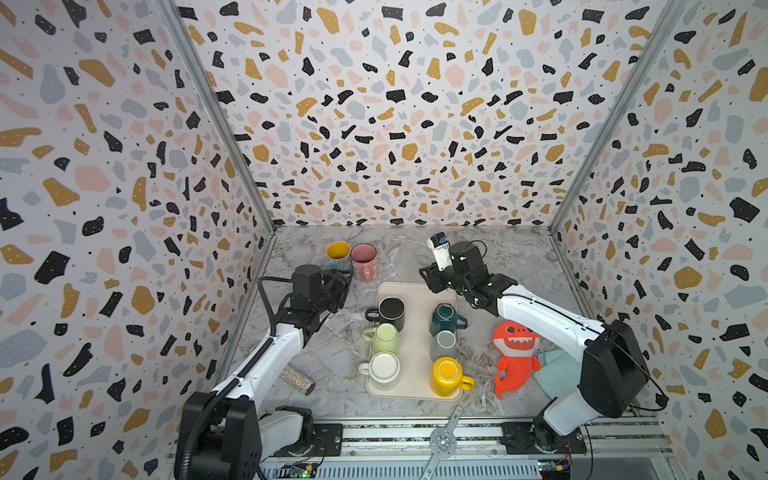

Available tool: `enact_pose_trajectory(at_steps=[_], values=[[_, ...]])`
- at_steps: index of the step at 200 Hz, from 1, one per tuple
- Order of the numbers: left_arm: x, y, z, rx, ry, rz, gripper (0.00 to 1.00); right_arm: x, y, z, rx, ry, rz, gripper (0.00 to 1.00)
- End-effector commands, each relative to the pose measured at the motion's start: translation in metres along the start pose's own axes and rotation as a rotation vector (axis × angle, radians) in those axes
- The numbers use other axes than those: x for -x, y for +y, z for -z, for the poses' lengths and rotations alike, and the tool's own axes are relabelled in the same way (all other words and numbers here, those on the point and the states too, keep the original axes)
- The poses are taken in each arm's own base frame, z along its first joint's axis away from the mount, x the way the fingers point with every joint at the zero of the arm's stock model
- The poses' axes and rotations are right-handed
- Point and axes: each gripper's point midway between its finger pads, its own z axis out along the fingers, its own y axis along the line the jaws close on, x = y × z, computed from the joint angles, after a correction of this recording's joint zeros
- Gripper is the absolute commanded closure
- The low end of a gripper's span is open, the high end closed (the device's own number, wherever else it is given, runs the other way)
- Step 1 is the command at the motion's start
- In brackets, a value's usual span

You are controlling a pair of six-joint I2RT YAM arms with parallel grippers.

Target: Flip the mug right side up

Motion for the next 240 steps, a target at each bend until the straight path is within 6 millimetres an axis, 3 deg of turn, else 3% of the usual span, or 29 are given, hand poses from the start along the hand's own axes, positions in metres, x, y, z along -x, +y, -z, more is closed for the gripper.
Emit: enact_pose_trajectory(at_steps=[1, 91, 167, 195, 240], values=[[-0.005, 0.011, -0.002, 0.007, 0.023, 0.105, 0.42, 0.020, -0.005, 0.018, -0.020, -0.073, -0.013, 0.52], [-0.023, 0.052, -0.024, 0.076, 0.112, 0.280, 0.42, 0.013, -0.013, 0.012, -0.021, -0.061, -0.032, 0.51], [-0.048, 0.053, -0.042, 0.088, 0.218, 0.326, 0.42, 0.007, -0.015, 0.004, -0.009, -0.043, -0.043, 0.51], [-0.058, 0.040, -0.045, 0.052, 0.254, 0.305, 0.42, 0.003, -0.017, 0.003, -0.011, -0.034, -0.046, 0.51], [-0.071, 0.048, -0.049, 0.077, 0.296, 0.311, 0.42, -0.001, -0.018, 0.001, -0.009, -0.024, -0.052, 0.51]])
